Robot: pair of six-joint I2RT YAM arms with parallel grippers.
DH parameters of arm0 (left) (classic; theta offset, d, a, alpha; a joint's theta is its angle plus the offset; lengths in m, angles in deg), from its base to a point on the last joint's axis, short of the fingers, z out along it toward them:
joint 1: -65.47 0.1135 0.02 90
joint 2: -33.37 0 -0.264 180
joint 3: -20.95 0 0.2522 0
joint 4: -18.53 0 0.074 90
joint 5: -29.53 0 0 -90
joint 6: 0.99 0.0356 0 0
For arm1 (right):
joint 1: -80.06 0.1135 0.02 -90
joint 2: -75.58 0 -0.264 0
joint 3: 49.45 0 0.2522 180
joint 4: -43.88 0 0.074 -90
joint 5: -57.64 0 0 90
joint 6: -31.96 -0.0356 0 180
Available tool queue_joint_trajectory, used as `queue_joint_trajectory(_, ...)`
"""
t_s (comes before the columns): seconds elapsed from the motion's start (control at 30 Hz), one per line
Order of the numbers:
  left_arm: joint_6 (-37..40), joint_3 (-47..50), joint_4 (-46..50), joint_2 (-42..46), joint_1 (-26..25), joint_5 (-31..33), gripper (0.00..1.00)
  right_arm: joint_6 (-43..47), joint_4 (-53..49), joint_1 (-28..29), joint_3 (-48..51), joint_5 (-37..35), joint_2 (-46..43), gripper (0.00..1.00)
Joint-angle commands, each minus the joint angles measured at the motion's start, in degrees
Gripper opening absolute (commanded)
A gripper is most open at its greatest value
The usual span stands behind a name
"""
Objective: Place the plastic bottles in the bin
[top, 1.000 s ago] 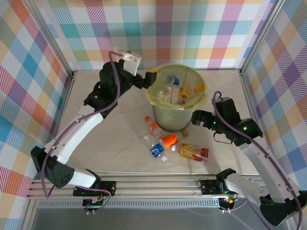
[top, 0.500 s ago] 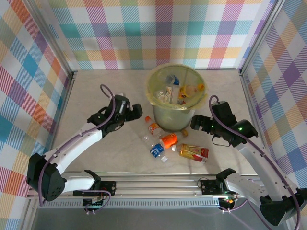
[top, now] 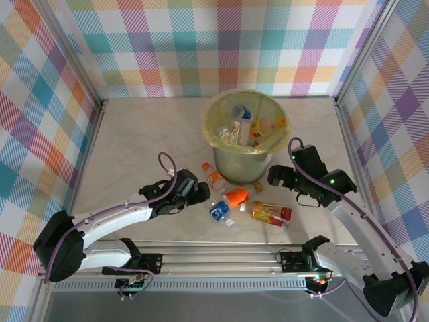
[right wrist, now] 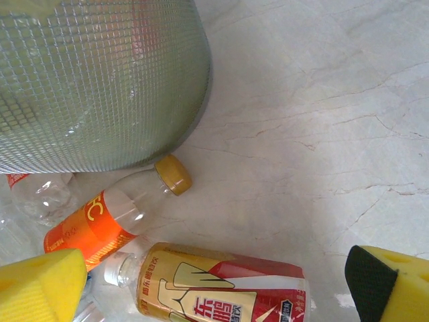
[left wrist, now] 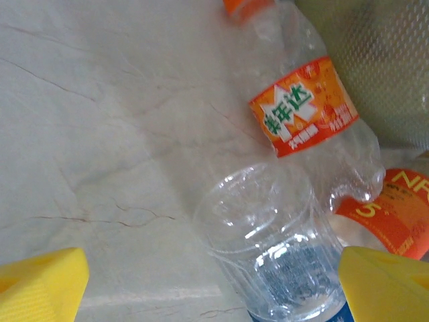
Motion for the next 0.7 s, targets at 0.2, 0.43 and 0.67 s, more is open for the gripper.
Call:
queue_joint_trajectory(0.2, -3.1, 2.5, -15.6, -4.8, -2.0, -0.2, 0.96, 1.0, -0.6, 0.4, 1.4, -0.8, -3.8, 1.00)
queue_joint_trajectory(0.43, -5.5, 0.6, -11.7, -7.8, -2.0, -0.3, 1.00, 0.5, -0.3, 0.4, 1.2, -0.6, -4.0, 1.00)
queue_joint_trajectory(0.67, -6.4, -1.4, -9.2, -11.5, -1.8, -1.5, 1.00, 0.7, 0.9, 0.4, 1.2, -0.4, -2.7, 1.00)
